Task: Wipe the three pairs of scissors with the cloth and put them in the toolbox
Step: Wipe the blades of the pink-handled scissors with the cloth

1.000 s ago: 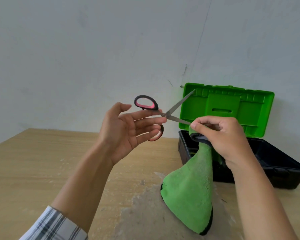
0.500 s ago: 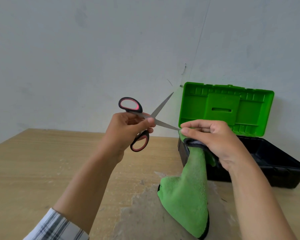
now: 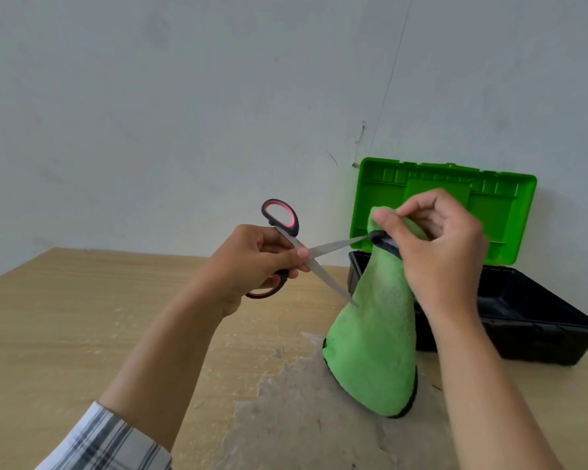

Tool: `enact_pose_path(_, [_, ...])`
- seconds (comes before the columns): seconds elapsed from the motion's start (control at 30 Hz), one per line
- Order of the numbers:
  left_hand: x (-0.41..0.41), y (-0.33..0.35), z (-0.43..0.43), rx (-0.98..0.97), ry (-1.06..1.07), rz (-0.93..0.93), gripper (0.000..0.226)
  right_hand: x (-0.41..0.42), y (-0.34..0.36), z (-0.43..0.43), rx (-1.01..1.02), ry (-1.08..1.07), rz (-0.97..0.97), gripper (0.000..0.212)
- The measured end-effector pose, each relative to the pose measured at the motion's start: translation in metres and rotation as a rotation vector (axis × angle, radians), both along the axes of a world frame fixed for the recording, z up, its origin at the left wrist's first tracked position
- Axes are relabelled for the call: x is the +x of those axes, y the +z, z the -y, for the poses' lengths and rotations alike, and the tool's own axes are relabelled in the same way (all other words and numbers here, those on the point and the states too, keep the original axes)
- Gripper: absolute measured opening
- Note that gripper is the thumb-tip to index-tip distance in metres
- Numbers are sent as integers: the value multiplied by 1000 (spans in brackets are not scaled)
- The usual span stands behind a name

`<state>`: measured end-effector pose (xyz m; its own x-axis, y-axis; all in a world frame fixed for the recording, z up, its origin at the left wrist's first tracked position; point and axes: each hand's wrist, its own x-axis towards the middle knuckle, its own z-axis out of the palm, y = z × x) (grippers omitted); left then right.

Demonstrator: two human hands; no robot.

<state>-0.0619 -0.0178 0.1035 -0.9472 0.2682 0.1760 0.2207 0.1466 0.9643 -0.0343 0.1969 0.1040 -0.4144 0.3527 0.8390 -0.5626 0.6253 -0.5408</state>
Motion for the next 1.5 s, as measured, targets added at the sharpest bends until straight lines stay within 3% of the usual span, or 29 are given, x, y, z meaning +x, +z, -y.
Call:
enact_pose_path(0.17, [3, 1, -2, 24, 25, -47, 8, -7, -11, 15, 327, -74, -39, 14])
enact_pose_path(0.37, [1, 2, -2, 95, 35, -54, 9, -2, -4, 3, 397, -18, 57, 17])
enact_pose_path(0.53, [2, 2, -4, 101, -1, -22, 5, -4, -5, 4, 369, -49, 72, 14])
enact_pose_path(0.73, [-2, 1, -1, 121, 66, -25, 6, -2, -4, 0, 151, -25, 52, 14])
enact_pose_path(0.97, [-3, 0, -1, 118, 60, -86, 5, -7, -13, 28, 345, -19, -11, 15])
enact_pose_path(1.3, [-2, 3, 2, 119, 30, -119, 6, -11, -15, 24, 358, -51, -48, 10])
enact_pose_path(1.5, [-1, 5, 3, 110, 20, -118, 6, -9, -10, 5, 206, -10, 49, 8])
